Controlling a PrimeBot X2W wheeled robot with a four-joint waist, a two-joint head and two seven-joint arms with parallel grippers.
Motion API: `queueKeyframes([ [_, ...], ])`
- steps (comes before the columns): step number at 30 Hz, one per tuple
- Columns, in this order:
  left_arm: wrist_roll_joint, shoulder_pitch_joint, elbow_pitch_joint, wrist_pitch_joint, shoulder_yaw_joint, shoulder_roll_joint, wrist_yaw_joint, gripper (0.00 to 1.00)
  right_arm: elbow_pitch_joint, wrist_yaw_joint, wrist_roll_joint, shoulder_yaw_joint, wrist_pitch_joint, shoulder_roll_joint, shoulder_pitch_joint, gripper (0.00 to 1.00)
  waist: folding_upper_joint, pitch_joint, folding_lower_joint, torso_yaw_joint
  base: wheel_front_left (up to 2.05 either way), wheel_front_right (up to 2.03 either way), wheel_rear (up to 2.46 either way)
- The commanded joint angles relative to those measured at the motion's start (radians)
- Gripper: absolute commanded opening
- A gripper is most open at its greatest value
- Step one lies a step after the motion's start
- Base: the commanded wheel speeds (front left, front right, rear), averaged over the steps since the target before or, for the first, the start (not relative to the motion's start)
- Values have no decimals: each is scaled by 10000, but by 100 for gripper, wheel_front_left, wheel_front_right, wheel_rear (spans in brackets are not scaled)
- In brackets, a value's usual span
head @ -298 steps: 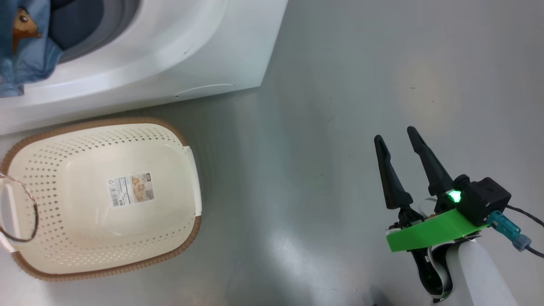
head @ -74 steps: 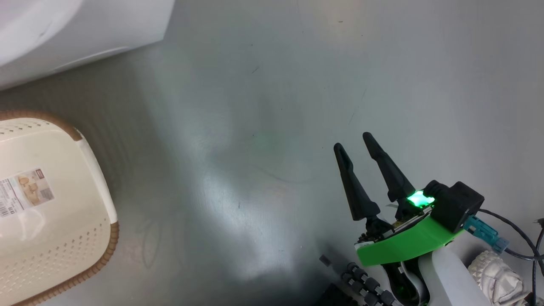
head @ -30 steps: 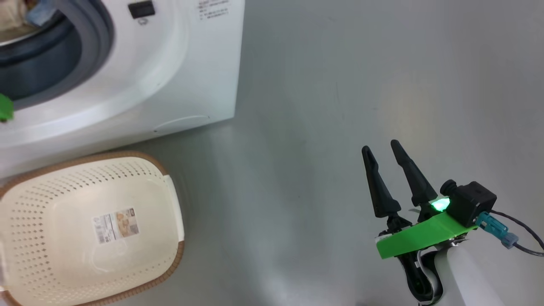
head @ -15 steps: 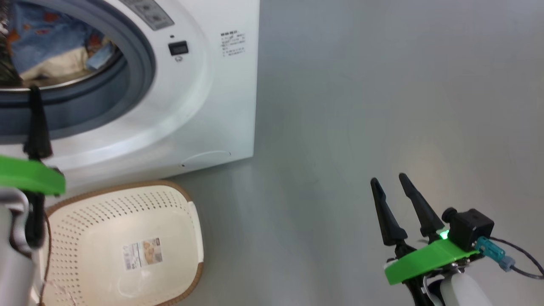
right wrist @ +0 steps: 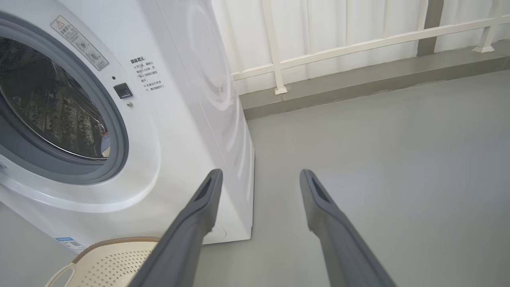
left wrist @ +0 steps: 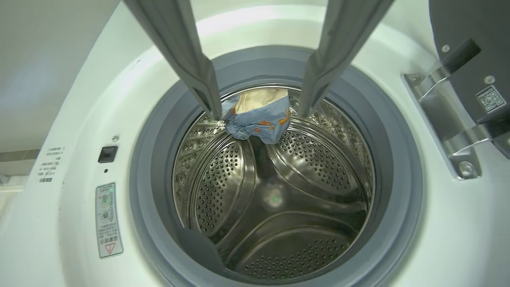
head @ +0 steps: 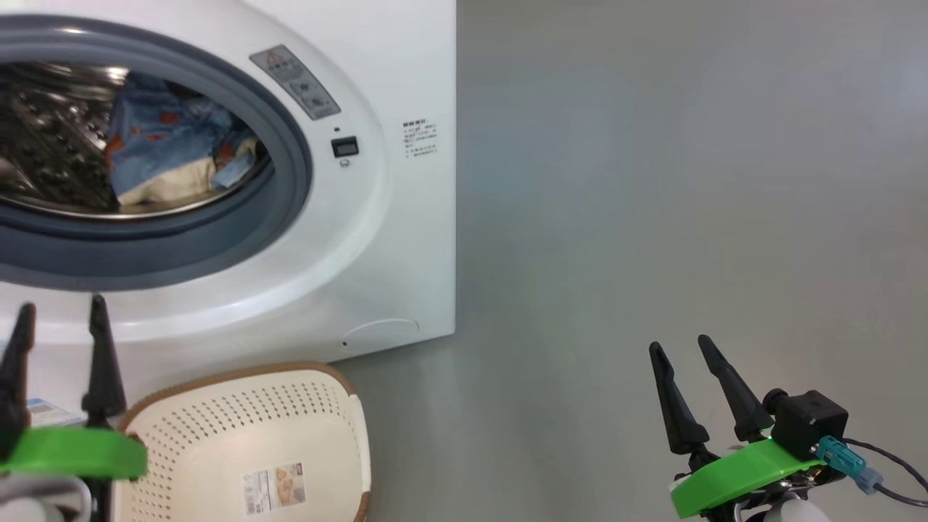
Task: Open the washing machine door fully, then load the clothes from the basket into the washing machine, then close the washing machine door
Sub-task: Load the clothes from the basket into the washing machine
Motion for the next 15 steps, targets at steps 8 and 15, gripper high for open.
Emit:
queueKeyframes([
  [8, 827, 1587, -1295, -54, 1121, -398, 308, 100, -232, 27, -173, 168, -49, 3, 246, 100, 0, -775, 0, 160, 0, 0, 0],
  [15, 1146, 2777, -1671, -55, 1701, -1158, 274, 100, -347, 27, -447, 172, -49, 3, 286, 100, 0, -1011, 0, 246, 0, 0, 0],
])
